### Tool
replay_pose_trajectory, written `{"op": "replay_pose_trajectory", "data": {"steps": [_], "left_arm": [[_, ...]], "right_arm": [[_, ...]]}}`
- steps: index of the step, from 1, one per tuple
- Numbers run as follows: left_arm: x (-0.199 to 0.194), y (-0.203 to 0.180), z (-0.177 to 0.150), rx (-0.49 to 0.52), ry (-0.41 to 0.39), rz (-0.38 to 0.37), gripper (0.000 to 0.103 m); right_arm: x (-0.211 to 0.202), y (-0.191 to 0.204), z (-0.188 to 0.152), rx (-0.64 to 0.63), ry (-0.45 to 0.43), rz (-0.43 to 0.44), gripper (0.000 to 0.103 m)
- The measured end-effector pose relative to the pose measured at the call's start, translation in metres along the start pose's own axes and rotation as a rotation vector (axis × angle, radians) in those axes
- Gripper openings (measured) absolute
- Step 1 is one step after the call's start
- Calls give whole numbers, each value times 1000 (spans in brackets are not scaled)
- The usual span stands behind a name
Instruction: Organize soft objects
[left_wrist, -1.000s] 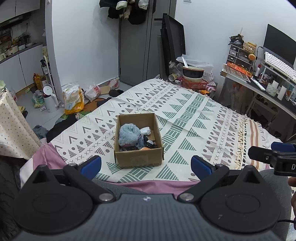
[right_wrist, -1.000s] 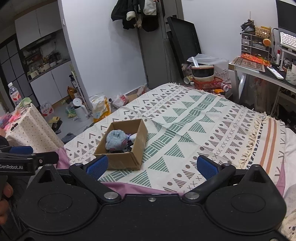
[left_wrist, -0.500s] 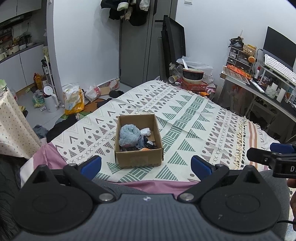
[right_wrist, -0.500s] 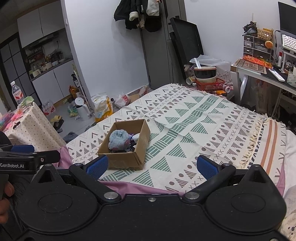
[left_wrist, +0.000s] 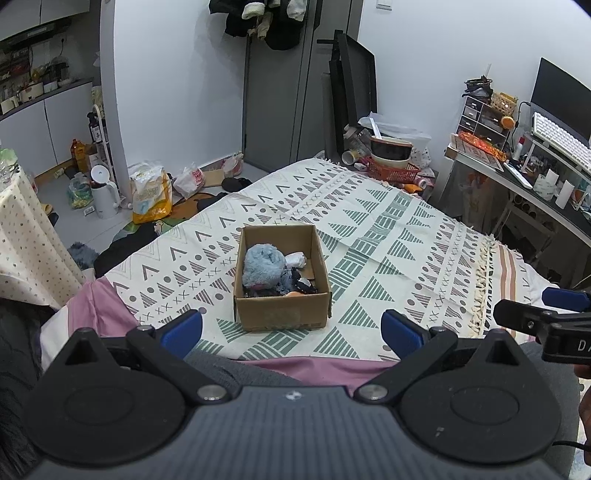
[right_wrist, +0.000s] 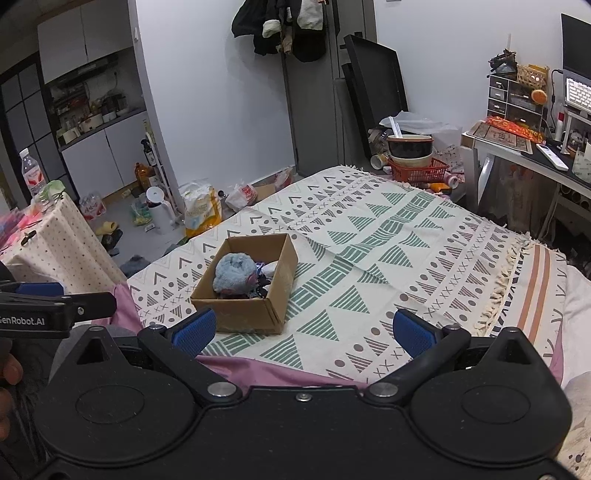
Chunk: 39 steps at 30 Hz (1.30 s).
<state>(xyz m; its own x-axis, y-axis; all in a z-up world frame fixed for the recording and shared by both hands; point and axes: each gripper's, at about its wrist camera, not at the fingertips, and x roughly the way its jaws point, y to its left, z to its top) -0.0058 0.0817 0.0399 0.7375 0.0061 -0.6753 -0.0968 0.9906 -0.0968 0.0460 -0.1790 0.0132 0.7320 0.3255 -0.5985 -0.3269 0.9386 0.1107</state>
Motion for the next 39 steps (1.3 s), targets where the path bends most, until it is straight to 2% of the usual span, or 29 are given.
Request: {"op": "replay_pose_trajectory", "data": {"steps": [39], "left_arm": [[2, 10, -9, -20, 4, 6, 102]], "right_arm": [[1, 5, -2, -2, 1, -8, 103]]}}
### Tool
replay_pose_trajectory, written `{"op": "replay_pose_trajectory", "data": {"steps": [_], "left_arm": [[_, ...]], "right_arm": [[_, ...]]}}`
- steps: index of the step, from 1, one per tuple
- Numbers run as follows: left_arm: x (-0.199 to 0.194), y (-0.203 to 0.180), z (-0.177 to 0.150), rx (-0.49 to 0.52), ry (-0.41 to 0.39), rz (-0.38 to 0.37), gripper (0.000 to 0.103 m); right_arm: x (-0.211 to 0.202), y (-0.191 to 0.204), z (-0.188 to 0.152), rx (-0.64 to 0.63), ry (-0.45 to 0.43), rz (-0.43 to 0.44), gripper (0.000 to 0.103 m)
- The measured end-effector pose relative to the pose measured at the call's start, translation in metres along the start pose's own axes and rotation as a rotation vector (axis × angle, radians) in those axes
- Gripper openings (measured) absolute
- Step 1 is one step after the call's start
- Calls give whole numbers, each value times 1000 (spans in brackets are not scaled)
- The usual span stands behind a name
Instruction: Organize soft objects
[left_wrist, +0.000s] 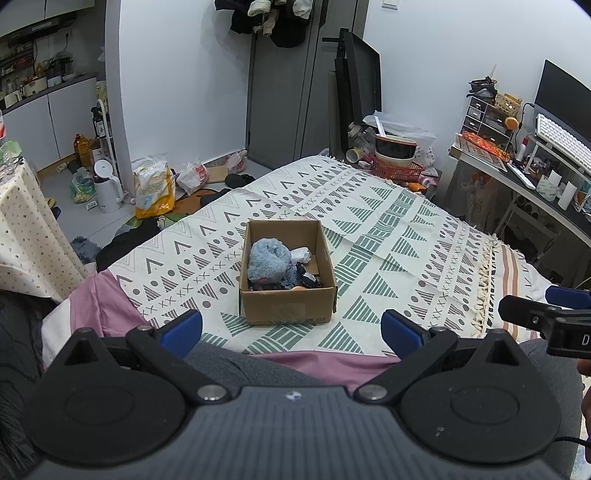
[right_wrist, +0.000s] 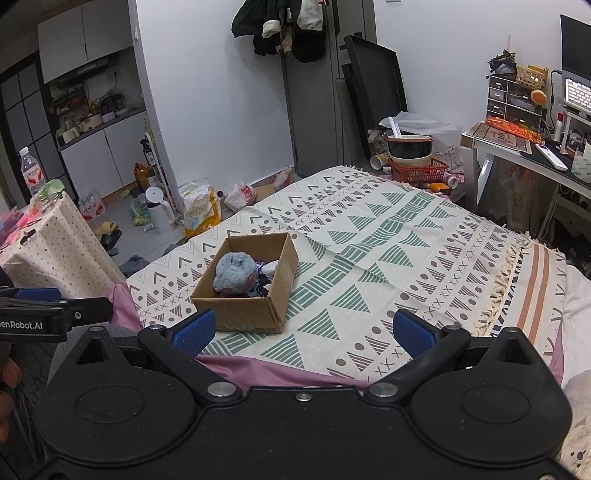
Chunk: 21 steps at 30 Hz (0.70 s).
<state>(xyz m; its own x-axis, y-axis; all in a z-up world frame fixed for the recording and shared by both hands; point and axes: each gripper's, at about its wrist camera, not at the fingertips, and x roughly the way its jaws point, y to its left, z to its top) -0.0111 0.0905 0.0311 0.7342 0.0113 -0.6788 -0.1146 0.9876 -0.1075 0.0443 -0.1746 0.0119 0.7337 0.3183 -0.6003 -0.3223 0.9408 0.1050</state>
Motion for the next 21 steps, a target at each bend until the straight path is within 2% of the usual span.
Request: {"op": "replay_pose_trajectory", "data": {"steps": [21], "left_arm": [[-4, -5, 4, 10, -18, -9, 102]], "right_arm": [[3, 4, 0, -1, 3, -6, 103]]}}
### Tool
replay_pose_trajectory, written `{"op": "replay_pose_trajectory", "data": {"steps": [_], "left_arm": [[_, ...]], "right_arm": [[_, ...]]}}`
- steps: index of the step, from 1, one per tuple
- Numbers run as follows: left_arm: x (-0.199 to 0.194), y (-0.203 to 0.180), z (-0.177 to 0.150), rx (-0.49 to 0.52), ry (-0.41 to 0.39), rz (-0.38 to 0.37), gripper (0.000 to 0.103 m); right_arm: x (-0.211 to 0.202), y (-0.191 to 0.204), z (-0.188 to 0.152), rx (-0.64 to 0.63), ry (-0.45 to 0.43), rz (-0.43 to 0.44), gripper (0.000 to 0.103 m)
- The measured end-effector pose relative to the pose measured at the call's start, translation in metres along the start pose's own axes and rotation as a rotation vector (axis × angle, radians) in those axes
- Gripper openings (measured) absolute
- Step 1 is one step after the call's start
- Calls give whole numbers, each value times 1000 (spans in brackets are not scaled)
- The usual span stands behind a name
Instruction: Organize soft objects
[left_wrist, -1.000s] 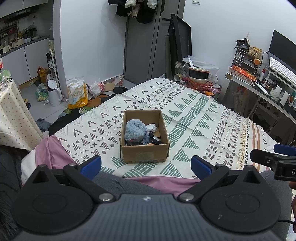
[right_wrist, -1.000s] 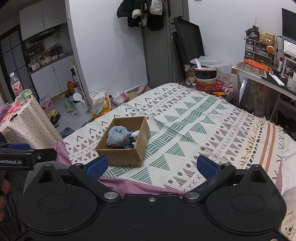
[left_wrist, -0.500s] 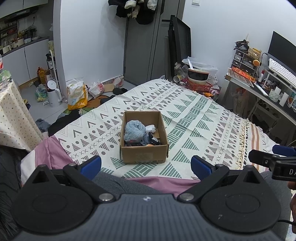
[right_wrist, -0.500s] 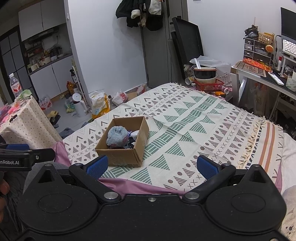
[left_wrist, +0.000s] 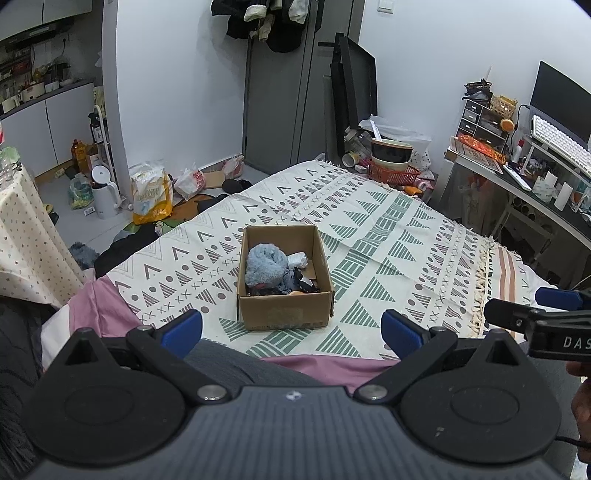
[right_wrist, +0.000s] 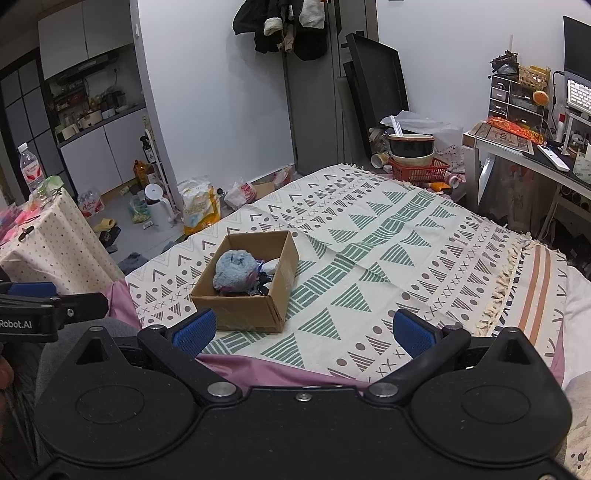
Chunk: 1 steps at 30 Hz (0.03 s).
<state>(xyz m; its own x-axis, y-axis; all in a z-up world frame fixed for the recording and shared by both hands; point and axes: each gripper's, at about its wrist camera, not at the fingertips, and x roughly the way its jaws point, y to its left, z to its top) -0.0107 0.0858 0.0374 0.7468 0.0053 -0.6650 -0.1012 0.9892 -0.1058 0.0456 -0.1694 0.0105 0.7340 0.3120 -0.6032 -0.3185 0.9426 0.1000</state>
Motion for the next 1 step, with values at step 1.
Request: {"op": "replay_pose_trajectory", "data": {"steps": [1], "left_arm": [[0, 0, 0, 1, -2, 0, 102]], "right_arm": [[0, 0, 0, 0, -1, 2, 103]]}}
